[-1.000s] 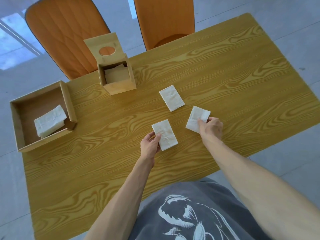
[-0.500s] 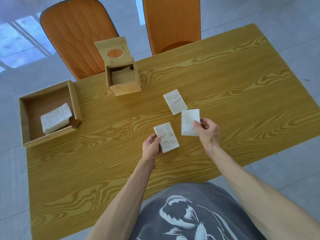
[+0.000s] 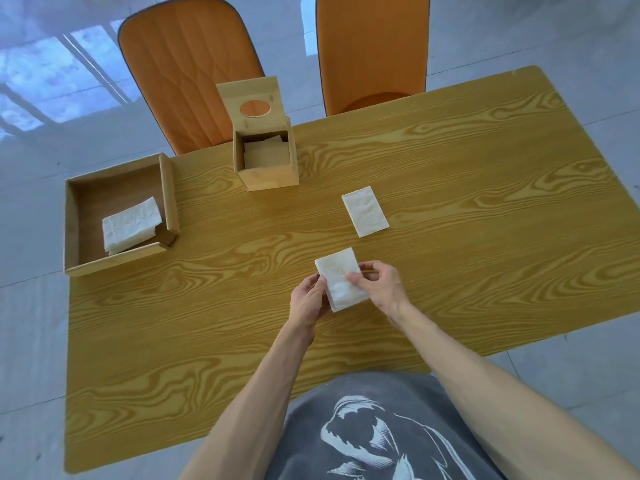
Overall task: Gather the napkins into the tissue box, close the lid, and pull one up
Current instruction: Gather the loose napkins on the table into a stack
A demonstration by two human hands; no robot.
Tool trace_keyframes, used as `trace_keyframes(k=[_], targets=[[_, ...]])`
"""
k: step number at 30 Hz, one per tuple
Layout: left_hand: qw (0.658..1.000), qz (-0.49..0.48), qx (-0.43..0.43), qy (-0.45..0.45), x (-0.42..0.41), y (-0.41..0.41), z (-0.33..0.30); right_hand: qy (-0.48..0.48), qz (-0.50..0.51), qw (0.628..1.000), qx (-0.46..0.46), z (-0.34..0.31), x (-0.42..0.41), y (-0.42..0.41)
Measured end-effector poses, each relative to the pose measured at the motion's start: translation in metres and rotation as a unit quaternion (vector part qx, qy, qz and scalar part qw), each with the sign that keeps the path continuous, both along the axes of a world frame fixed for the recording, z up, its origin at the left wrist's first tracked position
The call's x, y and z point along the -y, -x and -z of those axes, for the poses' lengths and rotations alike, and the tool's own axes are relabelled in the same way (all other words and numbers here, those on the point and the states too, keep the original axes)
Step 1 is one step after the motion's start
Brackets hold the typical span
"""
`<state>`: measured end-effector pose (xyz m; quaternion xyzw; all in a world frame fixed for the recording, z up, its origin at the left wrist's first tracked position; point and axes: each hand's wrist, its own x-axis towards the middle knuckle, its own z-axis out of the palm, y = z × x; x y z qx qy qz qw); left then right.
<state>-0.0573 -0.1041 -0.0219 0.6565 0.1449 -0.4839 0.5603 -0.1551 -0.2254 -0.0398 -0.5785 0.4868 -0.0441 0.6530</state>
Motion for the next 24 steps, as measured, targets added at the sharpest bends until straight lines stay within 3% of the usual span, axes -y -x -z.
trace_keyframes(k=[6,11,17,24], targets=[[1.0,-0.004,-0.005,0.02,0.003,-0.004,-0.001,0.15,-0.09,0.98,-0.098,-0.001,0.002,-0.01],[1.0,-0.02,0.021,0.005,0.007,-0.007,0.003,0.215,-0.127,0.958,-0.137,-0.004,0.007,-0.018],[0.998,-0.053,0.023,-0.011,0.004,-0.018,0.006,0.29,-0.054,0.946,-0.135,-0.013,0.04,-0.035],[0.997,-0.071,0.026,-0.021,0.004,-0.029,0.009,0.298,0.007,0.934,-0.197,-0.017,0.082,-0.064]])
